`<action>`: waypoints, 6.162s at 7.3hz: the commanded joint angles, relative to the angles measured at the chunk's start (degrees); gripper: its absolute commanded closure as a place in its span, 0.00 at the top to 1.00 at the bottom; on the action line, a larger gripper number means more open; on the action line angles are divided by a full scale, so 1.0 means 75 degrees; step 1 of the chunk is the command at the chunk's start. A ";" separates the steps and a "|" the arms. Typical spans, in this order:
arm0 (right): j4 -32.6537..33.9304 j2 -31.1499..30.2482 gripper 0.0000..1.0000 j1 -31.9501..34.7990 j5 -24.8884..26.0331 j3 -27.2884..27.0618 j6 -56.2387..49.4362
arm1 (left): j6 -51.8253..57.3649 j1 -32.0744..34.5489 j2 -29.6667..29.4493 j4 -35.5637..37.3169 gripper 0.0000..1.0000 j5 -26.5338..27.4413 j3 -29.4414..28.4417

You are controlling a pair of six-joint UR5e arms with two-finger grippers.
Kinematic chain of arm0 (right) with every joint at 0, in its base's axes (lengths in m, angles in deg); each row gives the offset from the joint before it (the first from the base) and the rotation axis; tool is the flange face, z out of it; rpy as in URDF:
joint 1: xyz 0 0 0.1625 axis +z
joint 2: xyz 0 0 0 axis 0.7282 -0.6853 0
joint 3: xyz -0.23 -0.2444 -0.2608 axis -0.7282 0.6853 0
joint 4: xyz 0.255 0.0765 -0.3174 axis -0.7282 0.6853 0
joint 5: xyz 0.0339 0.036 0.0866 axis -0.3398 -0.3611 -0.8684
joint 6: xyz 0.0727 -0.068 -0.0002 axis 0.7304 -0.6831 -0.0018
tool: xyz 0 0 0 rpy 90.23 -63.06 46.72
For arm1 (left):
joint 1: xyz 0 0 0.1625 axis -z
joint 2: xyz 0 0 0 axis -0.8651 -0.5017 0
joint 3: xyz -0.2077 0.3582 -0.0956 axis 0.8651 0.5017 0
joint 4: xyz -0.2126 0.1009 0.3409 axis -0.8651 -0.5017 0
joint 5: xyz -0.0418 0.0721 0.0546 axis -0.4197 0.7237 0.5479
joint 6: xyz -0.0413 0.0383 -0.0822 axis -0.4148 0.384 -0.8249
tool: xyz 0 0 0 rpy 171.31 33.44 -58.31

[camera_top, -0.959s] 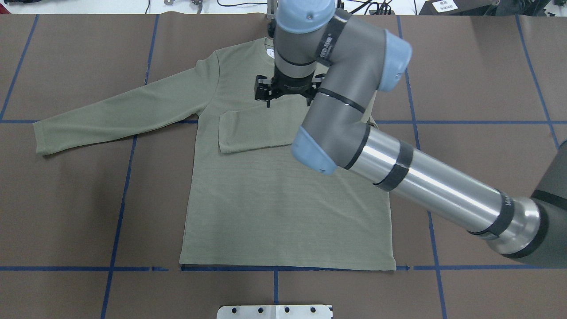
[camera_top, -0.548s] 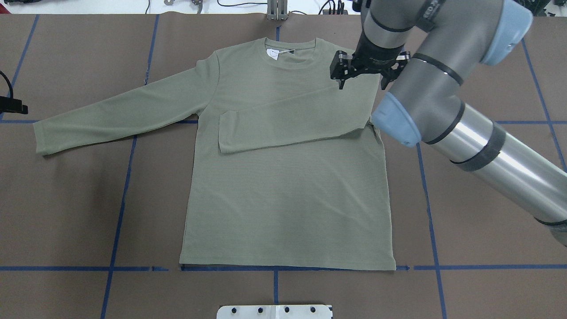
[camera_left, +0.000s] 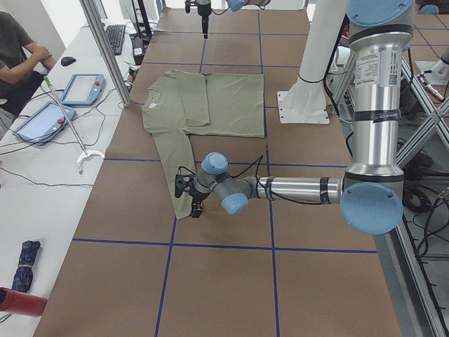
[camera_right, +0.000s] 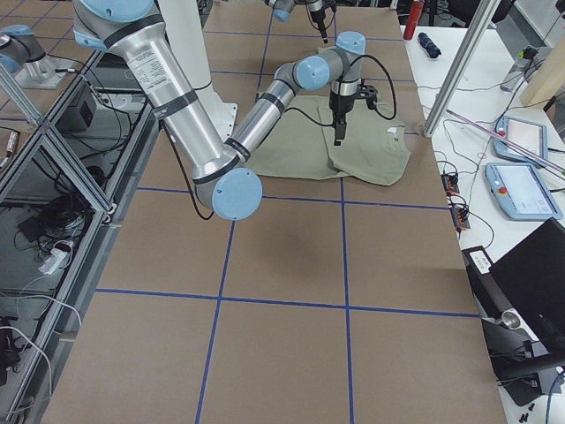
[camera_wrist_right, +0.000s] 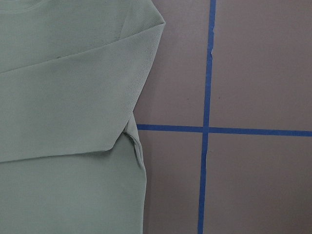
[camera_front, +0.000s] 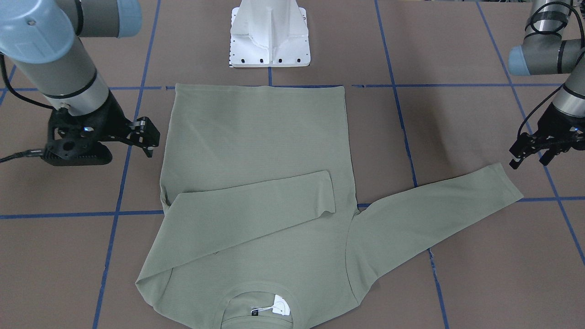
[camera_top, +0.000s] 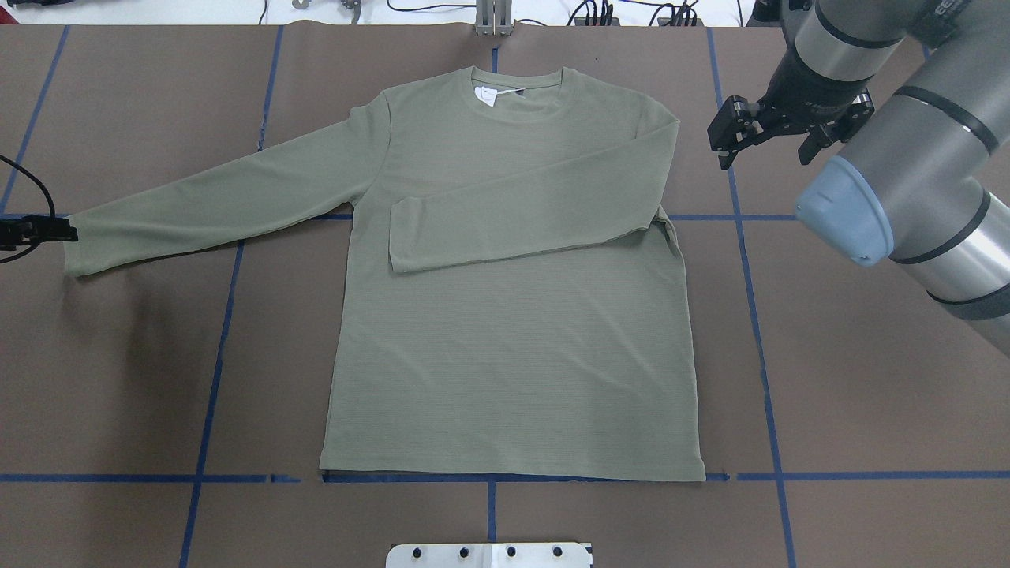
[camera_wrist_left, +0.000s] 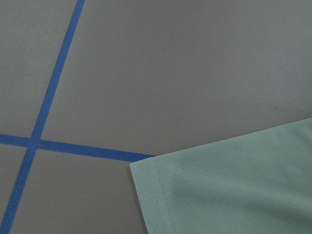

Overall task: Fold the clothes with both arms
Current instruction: 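Lower the left gripper onto the cuff of the other sleeve and grasp it, then carry the sleeve cuff with the left gripper across the shirt body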

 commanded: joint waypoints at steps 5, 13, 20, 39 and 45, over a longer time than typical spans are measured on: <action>0.0005 -0.0115 1.00 0.0072 -0.0239 -0.0070 -0.0042 | -0.0023 -0.0117 -0.0538 -0.0030 1.00 0.0320 -0.0780; 0.0005 -0.0115 1.00 0.0072 -0.0239 -0.0070 -0.0042 | -0.0058 -0.0269 -0.0514 -0.0030 1.00 0.0320 -0.0921; 0.0005 -0.0104 1.00 0.0072 -0.0239 -0.0140 -0.0042 | -0.0339 -0.0269 -0.0514 -0.0030 0.72 0.0273 -0.0898; 0.0075 -0.1602 1.00 0.0493 -0.0216 -0.1019 -0.0170 | -0.0820 -0.0433 -0.4096 0.5160 0.00 -0.0652 0.1434; 0.0017 -0.2670 1.00 0.1291 -0.0227 -0.0926 -0.1835 | -0.3661 -0.2012 -0.8360 0.4742 0.00 -0.0841 -0.1269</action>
